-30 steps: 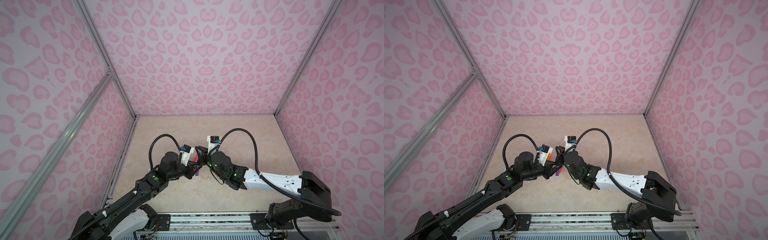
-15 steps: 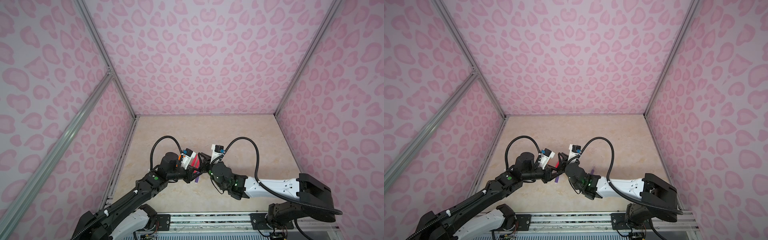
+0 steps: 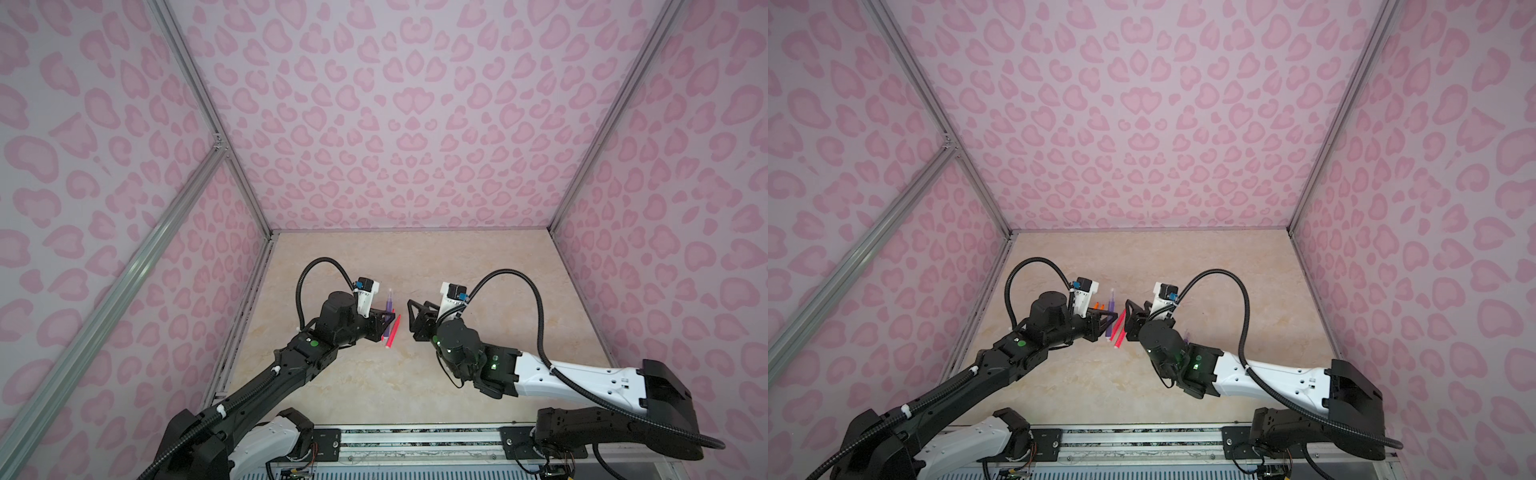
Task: Insert the pens into the pen caps
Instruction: 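Lower the capped purple marker with the left gripper while the right gripper withdraws, then release the capped purple marker beside the other purple marker with the left gripper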
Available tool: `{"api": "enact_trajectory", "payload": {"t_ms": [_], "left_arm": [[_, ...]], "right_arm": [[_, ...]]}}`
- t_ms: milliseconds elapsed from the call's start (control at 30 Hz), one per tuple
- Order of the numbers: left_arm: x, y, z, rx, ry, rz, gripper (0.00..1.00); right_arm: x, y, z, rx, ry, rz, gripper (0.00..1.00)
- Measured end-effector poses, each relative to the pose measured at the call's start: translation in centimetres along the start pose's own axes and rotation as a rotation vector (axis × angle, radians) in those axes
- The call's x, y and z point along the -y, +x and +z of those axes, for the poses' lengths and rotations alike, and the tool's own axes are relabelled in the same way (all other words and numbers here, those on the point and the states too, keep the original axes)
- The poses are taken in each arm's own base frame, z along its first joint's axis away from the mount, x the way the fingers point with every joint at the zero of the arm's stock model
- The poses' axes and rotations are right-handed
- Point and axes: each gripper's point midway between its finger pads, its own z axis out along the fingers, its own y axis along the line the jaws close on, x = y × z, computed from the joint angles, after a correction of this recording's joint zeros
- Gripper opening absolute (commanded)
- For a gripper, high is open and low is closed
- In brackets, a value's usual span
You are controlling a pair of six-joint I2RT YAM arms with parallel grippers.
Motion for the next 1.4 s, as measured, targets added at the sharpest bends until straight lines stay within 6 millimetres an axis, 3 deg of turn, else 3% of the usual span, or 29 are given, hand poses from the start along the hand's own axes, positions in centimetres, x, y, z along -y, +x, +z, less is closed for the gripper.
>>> {"api": "enact_trajectory", "payload": {"t_ms": [67,133,300,533,700,1133,1233,1400], "left_arm": [[-1.1,0.1,1.0,-0.021,-0.062,-0.02,0.04],[-2.1,0.2,2.1,-0.041,-0.131,-0.036,0.04],[-0.4,2.3,6.2,-0.176,-0.205,0.045,0.04],[0.8,6.3,11.3,-0.362,-0.275,0.151,0.03],[1.9,9.0,13.7,-0.473,-0.266,0.2,0.03],[3.7,13.0,15.9,-0.634,-0.186,0.178,0.03],[4.2,13.0,16.3,-0.641,-0.179,0.184,0.03],[4.4,13.4,16.2,-0.663,-0.175,0.2,0.18]], "right_arm": [[2.9,-2.2,-0.4,0.054,0.073,0.027,0.67],[5.3,-3.1,-0.8,0.074,0.117,0.033,0.69],[10.6,-4.6,-1.4,0.117,0.242,0.033,0.7],[14.0,-5.2,-1.2,0.107,0.347,0.01,0.7],[16.7,-5.5,-1.4,0.099,0.417,0.009,0.69],[18.1,-5.5,-1.9,0.088,0.443,0.017,0.69],[18.2,-5.1,-1.6,0.073,0.445,0.013,0.69],[18.2,-4.9,-1.5,0.062,0.442,0.015,0.69]]}}
